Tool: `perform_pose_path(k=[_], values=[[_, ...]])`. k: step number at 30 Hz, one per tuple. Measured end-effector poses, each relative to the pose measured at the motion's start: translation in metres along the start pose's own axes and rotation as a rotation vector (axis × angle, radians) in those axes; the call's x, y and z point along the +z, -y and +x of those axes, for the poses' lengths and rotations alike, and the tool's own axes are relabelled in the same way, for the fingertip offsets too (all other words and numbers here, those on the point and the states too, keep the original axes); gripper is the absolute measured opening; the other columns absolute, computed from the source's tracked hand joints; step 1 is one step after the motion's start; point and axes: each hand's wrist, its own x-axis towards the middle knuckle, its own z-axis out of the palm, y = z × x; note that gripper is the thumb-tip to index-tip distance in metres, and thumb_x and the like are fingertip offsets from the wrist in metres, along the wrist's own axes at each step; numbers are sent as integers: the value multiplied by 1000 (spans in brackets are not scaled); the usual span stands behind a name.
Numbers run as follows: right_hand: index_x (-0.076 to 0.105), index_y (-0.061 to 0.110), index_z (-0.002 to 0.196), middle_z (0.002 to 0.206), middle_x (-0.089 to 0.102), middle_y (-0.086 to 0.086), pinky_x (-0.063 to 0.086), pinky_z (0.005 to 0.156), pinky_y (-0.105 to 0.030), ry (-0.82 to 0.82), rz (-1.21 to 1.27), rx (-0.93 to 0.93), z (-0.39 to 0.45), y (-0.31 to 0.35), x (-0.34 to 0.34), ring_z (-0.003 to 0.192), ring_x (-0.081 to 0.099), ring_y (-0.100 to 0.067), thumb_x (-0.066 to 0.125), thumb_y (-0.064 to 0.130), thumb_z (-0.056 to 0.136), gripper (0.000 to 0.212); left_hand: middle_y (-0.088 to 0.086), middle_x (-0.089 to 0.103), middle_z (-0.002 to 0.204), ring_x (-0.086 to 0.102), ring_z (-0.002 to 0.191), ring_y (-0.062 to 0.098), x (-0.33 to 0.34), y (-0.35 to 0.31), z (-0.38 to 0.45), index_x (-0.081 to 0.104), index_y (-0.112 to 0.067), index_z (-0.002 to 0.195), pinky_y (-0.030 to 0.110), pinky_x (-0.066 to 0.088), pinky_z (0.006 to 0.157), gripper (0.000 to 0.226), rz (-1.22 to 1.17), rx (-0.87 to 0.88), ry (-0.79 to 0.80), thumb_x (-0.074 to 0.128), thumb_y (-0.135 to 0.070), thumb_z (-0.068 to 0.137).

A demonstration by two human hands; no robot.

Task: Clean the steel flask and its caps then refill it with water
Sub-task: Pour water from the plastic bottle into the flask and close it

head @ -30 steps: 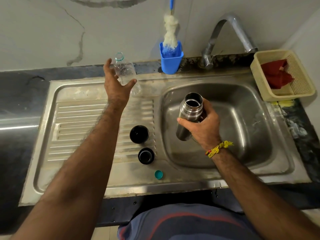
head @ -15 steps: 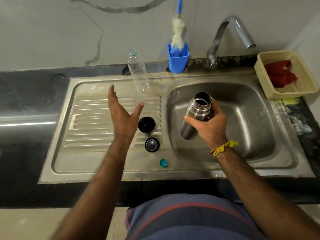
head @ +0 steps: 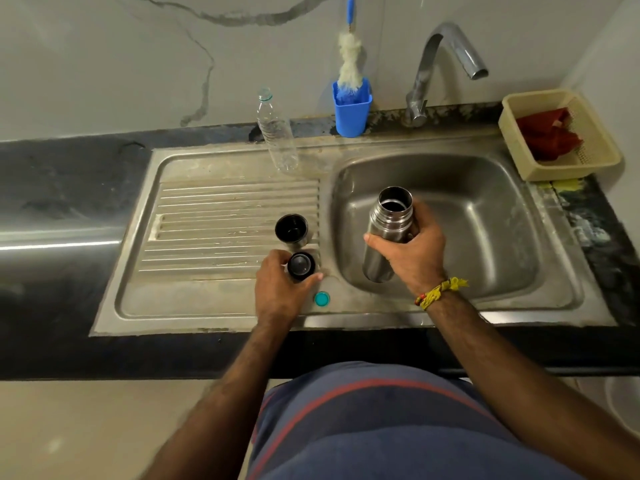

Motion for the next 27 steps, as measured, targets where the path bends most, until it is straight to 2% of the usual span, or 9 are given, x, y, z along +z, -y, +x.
perform_pose_path(k=[3, 8, 11, 14, 17, 21, 24, 27], values=[[62, 23, 122, 109, 72, 6, 60, 86, -43, 39, 0, -8, -3, -2, 2, 97, 70, -14, 95, 26, 53, 76, -5, 66, 107, 64, 95, 14, 5, 1, -2, 61, -24, 109, 38, 58, 87, 51, -45, -39, -17, 90, -42, 71], [60, 22, 124, 111, 71, 7, 60, 86, -39, 59, -16, -21, -1, 0, 1, 99, 69, -10, 96, 21, 56, 77, -8, 64, 107, 63, 99, 11, 3, -6, -8, 61, -25, 109, 20, 49, 83, 48, -89, 47, -63, 90, -34, 73], [60, 23, 124, 112, 70, 8, 60, 86, -39, 54, -19, -38, 2, 2, 2, 100, 68, -8, 95, 25, 56, 77, -10, 65, 109, 66, 99, 10, -1, -16, -12, 56, -29, 111, 26, 58, 85, 55, -181, 120, -71, 93, -29, 71], [60, 23, 125, 112, 70, 9, 59, 87, -39, 36, -1, -49, 4, 5, -1, 101, 68, -9, 95, 27, 56, 78, -5, 67, 113, 72, 99, 11, -5, -36, -14, 57, -20, 121, 24, 60, 85, 65, -329, 152, -52, 95, -18, 69], [60, 23, 125, 112, 70, 8, 59, 86, -39, 32, -8, -61, 2, 4, -4, 101, 68, -9, 95, 27, 56, 78, -1, 72, 113, 73, 100, 13, -11, -51, -11, 63, -14, 118, 27, 60, 87, 59, -420, 207, -52, 95, -15, 69], [59, 22, 126, 112, 70, 8, 59, 88, -37, 47, -35, -85, 1, 2, -9, 101, 68, -8, 95, 26, 57, 77, 0, 74, 107, 73, 98, 10, -21, -73, -6, 62, -7, 115, 25, 58, 87, 53, -528, 224, -8, 92, -6, 71], [60, 23, 126, 112, 70, 8, 58, 90, -39, 56, -20, -84, 0, 1, -13, 102, 68, -9, 94, 25, 57, 77, 1, 75, 108, 73, 101, 14, -25, -90, -1, 64, -7, 114, 35, 59, 92, 48, -550, 263, 32, 90, -8, 74], [60, 26, 125, 110, 71, 9, 58, 89, -40, 60, -27, -73, 0, 2, -16, 101, 69, -10, 90, 35, 55, 77, 5, 73, 114, 73, 104, 19, -31, -97, 5, 65, -10, 118, 42, 59, 95, 51, -556, 277, 62, 91, -10, 73]])
